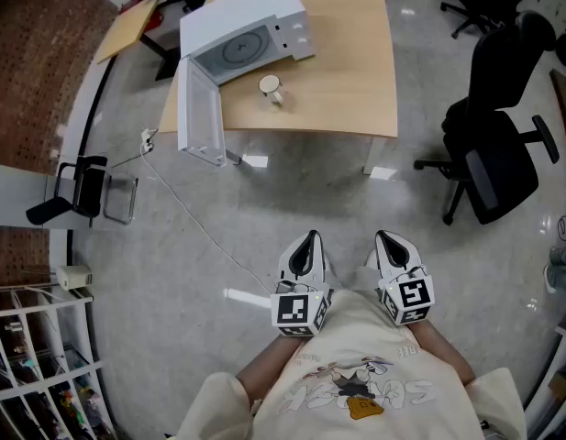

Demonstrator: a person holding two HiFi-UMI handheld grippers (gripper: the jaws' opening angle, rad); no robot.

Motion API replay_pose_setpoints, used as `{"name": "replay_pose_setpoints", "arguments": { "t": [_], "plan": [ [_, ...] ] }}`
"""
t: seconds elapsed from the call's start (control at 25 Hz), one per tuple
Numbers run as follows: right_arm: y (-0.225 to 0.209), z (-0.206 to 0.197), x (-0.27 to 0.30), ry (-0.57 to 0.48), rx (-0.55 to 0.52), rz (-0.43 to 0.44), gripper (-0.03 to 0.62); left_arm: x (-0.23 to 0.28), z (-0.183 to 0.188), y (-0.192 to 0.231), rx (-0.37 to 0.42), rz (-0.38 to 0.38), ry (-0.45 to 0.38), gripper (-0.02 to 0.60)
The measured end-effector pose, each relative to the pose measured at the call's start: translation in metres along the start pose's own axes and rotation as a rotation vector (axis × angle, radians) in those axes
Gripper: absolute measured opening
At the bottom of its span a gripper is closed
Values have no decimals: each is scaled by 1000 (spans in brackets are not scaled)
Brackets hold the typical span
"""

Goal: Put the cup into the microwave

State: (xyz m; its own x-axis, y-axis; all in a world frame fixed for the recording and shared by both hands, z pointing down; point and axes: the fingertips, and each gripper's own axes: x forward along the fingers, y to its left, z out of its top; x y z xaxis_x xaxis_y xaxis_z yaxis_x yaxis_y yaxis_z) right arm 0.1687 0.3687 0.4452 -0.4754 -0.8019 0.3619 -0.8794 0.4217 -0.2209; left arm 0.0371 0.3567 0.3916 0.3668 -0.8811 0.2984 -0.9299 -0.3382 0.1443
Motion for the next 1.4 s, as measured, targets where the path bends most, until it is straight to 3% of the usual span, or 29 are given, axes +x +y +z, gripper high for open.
{"name": "replay_pose_setpoints", "arguments": {
  "t": [0.32, 0.6, 0.88, 1.16, 1.4],
  "plan": [
    [18, 0, -8, 32, -87, -3, 6, -6, -4, 4, -45, 4, 14, 3],
    [14, -1, -9, 9, 38, 54, 6, 2, 0, -2, -41, -28, 12, 3],
    [12, 2, -16, 15, -25, 56, 6, 7, -3, -13, -59, -36, 24, 3],
    [-32, -2, -22, 34, 16, 44, 6, 19, -4, -28, -83, 29, 19, 3],
    [-36, -7, -11, 64, -19, 133, 6, 28, -19, -24, -154, 122, 39, 4]
  ]
}}
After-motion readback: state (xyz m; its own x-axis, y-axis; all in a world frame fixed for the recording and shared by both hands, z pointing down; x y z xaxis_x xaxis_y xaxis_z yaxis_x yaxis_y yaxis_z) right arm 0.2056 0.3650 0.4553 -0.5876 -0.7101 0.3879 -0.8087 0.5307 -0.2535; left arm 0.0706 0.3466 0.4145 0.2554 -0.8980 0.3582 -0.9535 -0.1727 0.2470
